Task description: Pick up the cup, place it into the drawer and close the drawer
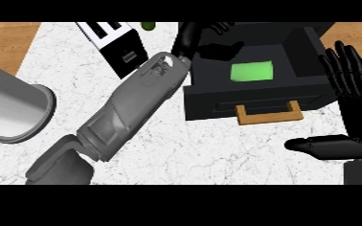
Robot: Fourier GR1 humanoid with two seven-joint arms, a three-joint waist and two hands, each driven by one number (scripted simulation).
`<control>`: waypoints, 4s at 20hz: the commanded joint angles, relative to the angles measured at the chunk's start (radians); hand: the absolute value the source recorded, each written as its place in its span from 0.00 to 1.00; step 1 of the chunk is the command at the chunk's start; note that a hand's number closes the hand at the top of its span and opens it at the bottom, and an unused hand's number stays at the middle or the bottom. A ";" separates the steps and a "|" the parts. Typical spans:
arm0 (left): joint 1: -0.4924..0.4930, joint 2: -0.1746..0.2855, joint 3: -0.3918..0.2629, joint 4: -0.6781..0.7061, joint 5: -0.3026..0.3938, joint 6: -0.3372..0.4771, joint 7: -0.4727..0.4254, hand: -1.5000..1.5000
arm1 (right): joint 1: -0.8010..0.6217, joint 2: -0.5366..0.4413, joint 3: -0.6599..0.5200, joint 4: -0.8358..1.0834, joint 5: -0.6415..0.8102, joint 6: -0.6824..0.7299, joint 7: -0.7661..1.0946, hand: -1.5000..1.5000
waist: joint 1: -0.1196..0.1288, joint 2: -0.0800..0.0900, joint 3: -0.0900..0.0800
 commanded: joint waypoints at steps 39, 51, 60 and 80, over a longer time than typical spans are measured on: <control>0.324 0.350 0.099 -0.616 0.125 0.041 0.073 0.00 | 0.008 -0.057 0.248 -0.038 0.465 0.027 0.064 1.00 | 0.119 -0.021 -0.002; 0.588 0.484 0.168 -0.824 0.144 -0.038 0.071 0.00 | -0.152 -0.069 0.465 0.383 0.931 -0.148 -0.051 1.00 | 0.119 -0.015 -0.001; 0.758 0.591 0.268 -0.945 0.159 -0.137 0.082 0.00 | -0.406 -0.007 0.349 0.975 0.971 -0.362 -0.276 1.00 | 0.114 -0.010 0.000; 0.833 0.558 0.296 -0.940 0.167 -0.297 0.021 0.00 | -0.846 -0.113 0.130 1.570 0.888 -0.302 -0.393 1.00 | 0.183 0.032 0.003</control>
